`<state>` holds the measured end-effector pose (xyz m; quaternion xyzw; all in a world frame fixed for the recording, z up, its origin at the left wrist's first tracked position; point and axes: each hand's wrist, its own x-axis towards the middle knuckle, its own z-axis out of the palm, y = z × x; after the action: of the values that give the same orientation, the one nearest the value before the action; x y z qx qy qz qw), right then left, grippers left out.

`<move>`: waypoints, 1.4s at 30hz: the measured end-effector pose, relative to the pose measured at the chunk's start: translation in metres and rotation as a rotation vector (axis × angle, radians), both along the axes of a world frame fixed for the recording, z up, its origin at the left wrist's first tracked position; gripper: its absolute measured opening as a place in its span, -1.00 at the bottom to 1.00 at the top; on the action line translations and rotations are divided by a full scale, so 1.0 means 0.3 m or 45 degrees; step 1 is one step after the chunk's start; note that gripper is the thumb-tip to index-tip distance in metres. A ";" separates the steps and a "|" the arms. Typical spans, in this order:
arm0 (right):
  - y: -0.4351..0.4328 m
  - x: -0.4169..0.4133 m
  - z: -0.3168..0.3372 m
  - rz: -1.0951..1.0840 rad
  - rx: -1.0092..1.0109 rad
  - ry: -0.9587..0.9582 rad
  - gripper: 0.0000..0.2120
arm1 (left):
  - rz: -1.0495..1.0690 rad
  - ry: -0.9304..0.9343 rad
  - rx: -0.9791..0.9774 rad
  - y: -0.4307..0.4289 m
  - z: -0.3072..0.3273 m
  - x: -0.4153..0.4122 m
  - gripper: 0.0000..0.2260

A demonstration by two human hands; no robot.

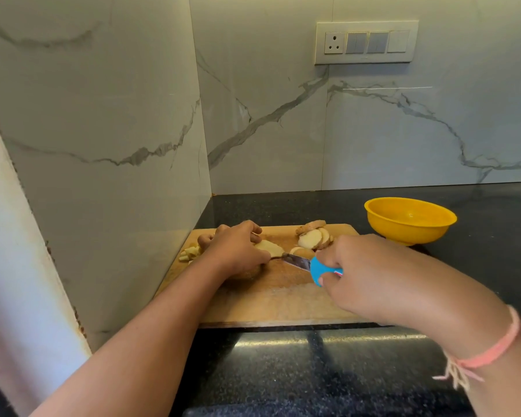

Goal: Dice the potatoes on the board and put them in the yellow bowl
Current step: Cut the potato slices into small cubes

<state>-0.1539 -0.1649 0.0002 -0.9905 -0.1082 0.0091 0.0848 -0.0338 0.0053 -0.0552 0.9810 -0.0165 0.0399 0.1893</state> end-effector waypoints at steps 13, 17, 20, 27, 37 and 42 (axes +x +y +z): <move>0.096 0.198 -0.070 -0.061 0.262 -0.091 -0.66 | 0.038 -0.008 -0.028 0.000 -0.002 0.006 -0.55; 0.108 0.208 -0.050 -0.059 0.307 0.004 -0.59 | 0.032 -0.019 -0.029 0.001 -0.001 0.010 -0.55; 0.087 0.164 -0.046 -0.078 0.290 0.036 -0.60 | 0.031 -0.025 -0.029 -0.001 -0.003 0.006 -0.53; 0.035 0.006 -0.057 -0.011 0.074 -0.024 -0.62 | 0.044 -0.034 -0.013 0.000 -0.005 0.009 -0.55; 0.083 0.117 -0.069 -0.053 0.220 -0.150 -0.66 | 0.074 -0.030 -0.062 0.017 -0.010 0.020 -0.55; 0.111 0.182 -0.083 -0.053 0.260 -0.136 -0.68 | 0.097 -0.038 -0.060 0.009 -0.018 0.025 -0.53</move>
<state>-0.0992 -0.1315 -0.0247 -0.9778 -0.0923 -0.0567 0.1795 -0.0262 0.0079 -0.0605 0.9755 0.0192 0.0620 0.2103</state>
